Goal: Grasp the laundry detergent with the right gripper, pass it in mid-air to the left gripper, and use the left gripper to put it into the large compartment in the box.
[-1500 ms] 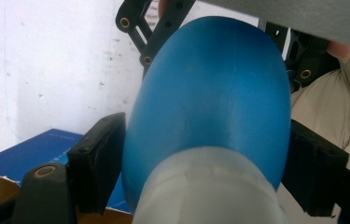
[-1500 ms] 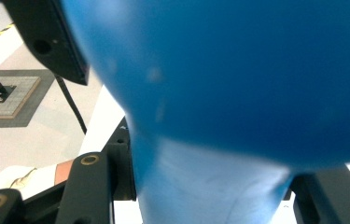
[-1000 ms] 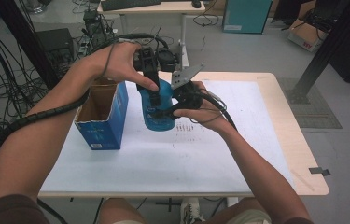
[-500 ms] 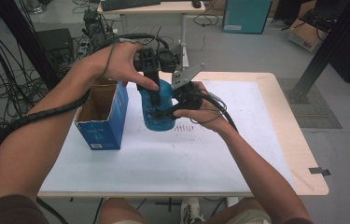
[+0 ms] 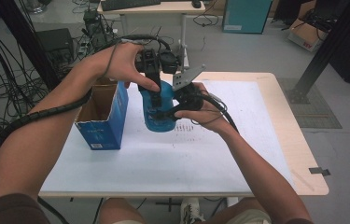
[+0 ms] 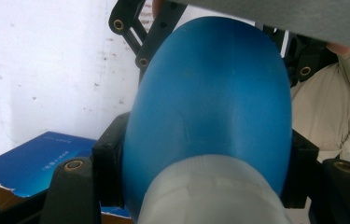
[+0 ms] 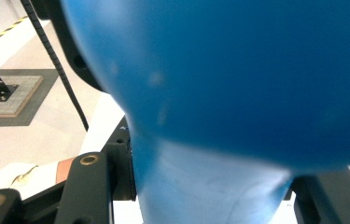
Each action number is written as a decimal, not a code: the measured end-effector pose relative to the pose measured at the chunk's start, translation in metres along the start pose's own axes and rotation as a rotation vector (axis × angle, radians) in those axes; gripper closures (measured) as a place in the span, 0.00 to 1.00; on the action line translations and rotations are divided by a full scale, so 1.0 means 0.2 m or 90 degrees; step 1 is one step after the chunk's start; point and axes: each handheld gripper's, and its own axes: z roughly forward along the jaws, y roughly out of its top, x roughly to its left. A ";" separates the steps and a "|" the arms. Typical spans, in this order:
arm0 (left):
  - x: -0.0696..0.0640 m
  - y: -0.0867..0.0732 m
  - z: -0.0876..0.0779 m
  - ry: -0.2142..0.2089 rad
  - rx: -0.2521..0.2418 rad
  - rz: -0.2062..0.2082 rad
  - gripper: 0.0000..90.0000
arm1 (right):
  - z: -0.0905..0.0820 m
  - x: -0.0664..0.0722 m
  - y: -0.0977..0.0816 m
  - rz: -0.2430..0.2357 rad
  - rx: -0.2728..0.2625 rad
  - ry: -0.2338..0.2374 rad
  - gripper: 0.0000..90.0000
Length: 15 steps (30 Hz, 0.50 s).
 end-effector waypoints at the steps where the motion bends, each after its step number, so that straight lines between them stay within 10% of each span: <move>1: 0.00 0.00 0.00 -0.003 0.003 -0.002 0.40 | 0.00 0.00 0.00 -0.001 -0.001 0.001 0.48; 15: 0.00 0.02 0.01 -0.006 0.006 0.000 0.40 | 0.00 -0.01 -0.01 0.000 0.002 0.005 0.47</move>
